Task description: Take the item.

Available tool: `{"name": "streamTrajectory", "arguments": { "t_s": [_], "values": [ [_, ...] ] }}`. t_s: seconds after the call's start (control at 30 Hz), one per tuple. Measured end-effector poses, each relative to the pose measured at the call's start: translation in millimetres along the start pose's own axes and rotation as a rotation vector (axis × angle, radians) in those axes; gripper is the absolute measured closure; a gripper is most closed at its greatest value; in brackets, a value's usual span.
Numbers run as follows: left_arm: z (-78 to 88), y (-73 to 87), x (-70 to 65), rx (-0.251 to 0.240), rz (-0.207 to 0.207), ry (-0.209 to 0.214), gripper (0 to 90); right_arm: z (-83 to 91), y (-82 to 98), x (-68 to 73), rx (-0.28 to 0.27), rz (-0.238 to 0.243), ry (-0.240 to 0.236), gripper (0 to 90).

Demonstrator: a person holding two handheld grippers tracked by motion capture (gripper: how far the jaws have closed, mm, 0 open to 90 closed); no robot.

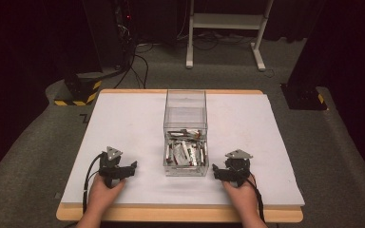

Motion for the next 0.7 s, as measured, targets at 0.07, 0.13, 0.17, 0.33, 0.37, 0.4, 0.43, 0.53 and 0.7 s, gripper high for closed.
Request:
{"name": "streamTrajectory", "arguments": {
  "t_s": [0.07,0.13,0.17,0.33,0.37,0.4,0.43,0.53,0.7],
  "values": [
    [0.0,0.0,0.0,0.0,0.0,0.0,14.7,0.0,0.1,0.2,0.0,-0.002,0.001,12.7],
    [0.0,0.0,0.0,-0.001,0.0,0.0,14.7,0.0,0.2,0.2,0.0,-0.003,0.001,12.7],
    [0.0,0.0,0.0,-0.001,0.0,0.0,14.7,0.0,0.2,0.2,0.0,-0.003,0.001,12.7],
    [0.0,0.0,0.1,-0.001,0.0,0.0,14.7,-0.1,0.0,0.0,0.001,0.0,0.0,12.5],
    [0.0,0.0,0.1,0.0,0.0,0.0,14.7,-0.1,0.0,0.2,0.002,-0.001,0.0,12.5],
    [-0.1,0.0,0.1,-0.001,0.001,0.0,14.7,-0.3,-0.1,0.0,0.002,0.0,0.0,12.4],
    [-0.1,0.0,0.1,-0.001,0.001,0.001,14.7,-0.3,-0.1,0.1,0.002,0.0,0.0,12.4],
    [0.1,0.0,-0.1,0.0,-0.003,0.0,14.8,-0.4,0.0,0.2,0.003,-0.002,0.001,12.3],
    [-0.1,-0.1,0.0,0.0,-0.001,-0.001,14.7,-0.8,-0.3,0.2,0.005,-0.005,0.0,12.1]
  ]
}}
Point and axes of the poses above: each handheld gripper's, and its own axes: z roughly backward along the jaws, y roughly out of its underside, x roughly to its left, the point moved 6 cm from there along -z, roughly forward along the jaws, and after that the axes turned 11 degrees about -z, right-handed, at the moved point
